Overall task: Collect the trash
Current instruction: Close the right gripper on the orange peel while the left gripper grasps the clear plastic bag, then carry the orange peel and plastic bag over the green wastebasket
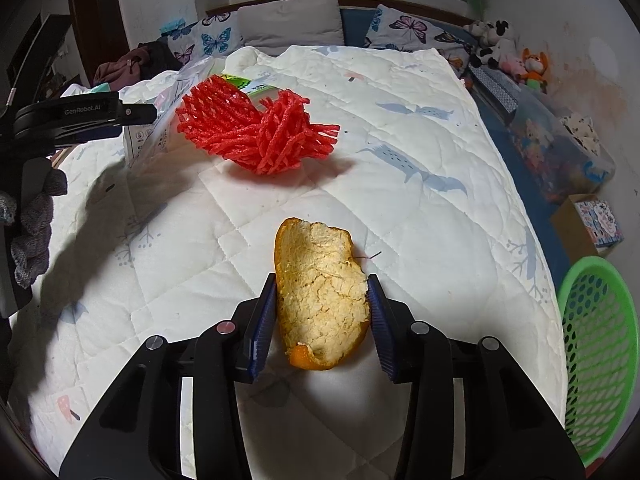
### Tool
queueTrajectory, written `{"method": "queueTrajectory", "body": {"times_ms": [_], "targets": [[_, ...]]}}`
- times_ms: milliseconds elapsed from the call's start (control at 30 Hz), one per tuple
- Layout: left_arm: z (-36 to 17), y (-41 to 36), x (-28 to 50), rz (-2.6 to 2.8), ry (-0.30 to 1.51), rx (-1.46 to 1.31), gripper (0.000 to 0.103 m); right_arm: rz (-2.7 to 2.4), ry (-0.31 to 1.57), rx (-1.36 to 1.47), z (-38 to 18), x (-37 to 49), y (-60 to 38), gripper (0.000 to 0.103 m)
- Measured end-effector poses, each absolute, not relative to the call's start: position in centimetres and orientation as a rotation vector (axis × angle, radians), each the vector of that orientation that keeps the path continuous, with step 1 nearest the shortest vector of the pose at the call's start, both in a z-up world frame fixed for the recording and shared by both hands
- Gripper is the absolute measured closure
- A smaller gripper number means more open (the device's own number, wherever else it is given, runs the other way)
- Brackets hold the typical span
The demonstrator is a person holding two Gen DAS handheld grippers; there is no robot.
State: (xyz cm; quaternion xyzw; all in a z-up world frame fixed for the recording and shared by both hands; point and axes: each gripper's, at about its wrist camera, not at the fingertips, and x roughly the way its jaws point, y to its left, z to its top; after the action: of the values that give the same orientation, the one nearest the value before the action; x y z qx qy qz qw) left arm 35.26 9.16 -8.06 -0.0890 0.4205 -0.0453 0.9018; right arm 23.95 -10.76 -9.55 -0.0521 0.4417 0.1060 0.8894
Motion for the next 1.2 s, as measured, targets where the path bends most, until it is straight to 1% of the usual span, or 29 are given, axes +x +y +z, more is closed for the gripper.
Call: {"method": "queueTrajectory", "body": {"times_ms": [33, 200, 300, 600, 867, 1200], "targets": [[-8.2, 9.4, 35.4, -0.104, 0.878, -0.204, 0.043, 0.220, 0.917, -0.106, -9.6, 24.0, -10.7, 0.059], [-8.5, 10.0, 35.4, -0.127, 0.876, -0.252, 0.062, 0.220, 0.916, -0.100, -9.4, 23.9, -10.7, 0.060], [-8.2, 9.8, 34.9, -0.121, 0.867, -0.240, 0.069, 0.220, 0.910, -0.097, -9.3, 23.6, -10.8, 0.061], [-5.6, 8.6, 31.0, -0.099, 0.782, -0.130, 0.075, 0.227, 0.887, -0.082, -8.3, 22.1, -10.9, 0.062], [-3.4, 8.2, 26.7, -0.087, 0.721, -0.091, 0.075, 0.235, 0.851, -0.076, -6.8, 20.2, -10.9, 0.062], [-2.2, 6.6, 22.3, -0.123, 0.697, -0.067, 0.076, 0.219, 0.818, -0.064, -5.2, 17.9, -12.1, 0.062]]}}
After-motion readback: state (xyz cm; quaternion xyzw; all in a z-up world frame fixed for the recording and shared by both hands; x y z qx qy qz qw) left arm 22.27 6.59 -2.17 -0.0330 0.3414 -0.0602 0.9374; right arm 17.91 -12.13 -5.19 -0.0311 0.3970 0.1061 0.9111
